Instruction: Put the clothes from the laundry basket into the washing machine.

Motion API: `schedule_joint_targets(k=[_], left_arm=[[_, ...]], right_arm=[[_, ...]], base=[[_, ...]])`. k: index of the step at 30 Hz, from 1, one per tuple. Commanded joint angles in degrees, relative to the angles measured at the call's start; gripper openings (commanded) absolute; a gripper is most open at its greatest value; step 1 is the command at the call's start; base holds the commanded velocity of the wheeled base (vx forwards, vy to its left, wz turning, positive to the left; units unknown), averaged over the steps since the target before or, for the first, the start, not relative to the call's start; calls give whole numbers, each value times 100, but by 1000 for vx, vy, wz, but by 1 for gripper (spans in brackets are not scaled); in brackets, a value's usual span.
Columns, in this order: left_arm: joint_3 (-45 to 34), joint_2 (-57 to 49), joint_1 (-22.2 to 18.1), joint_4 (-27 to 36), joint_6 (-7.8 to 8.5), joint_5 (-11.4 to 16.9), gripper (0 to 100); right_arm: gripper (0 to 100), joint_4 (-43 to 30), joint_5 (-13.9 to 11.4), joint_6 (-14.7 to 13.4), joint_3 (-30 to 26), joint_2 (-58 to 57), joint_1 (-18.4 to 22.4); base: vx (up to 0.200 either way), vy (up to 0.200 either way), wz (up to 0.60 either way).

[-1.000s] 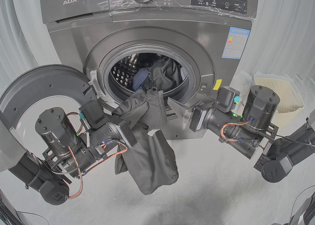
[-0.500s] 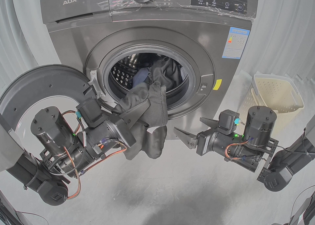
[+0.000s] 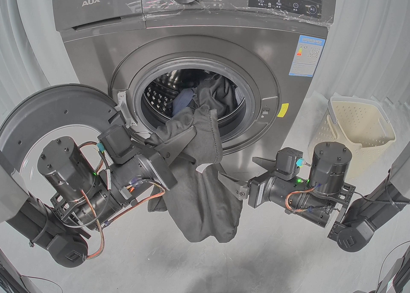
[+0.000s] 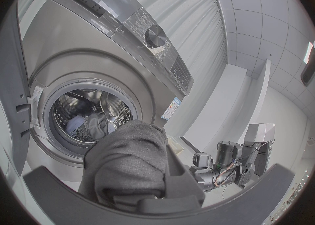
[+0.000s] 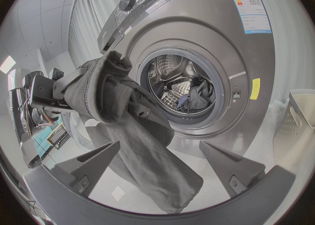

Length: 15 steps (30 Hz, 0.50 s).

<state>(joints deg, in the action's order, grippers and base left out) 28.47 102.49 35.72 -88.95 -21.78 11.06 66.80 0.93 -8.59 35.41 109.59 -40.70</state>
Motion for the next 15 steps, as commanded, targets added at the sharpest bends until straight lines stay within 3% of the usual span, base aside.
schedule_joint_targets(k=[1, 15], left_arm=[[1, -9, -3, 1, -1, -7, 0], [1, -36, 5, 1, 25, 2, 0]], right_arm=[[100, -1, -5, 7, 1, 36, -52], [100, -10, 30, 86, 247, 194, -25]], base=[[0, 0, 0], [0, 0, 0]])
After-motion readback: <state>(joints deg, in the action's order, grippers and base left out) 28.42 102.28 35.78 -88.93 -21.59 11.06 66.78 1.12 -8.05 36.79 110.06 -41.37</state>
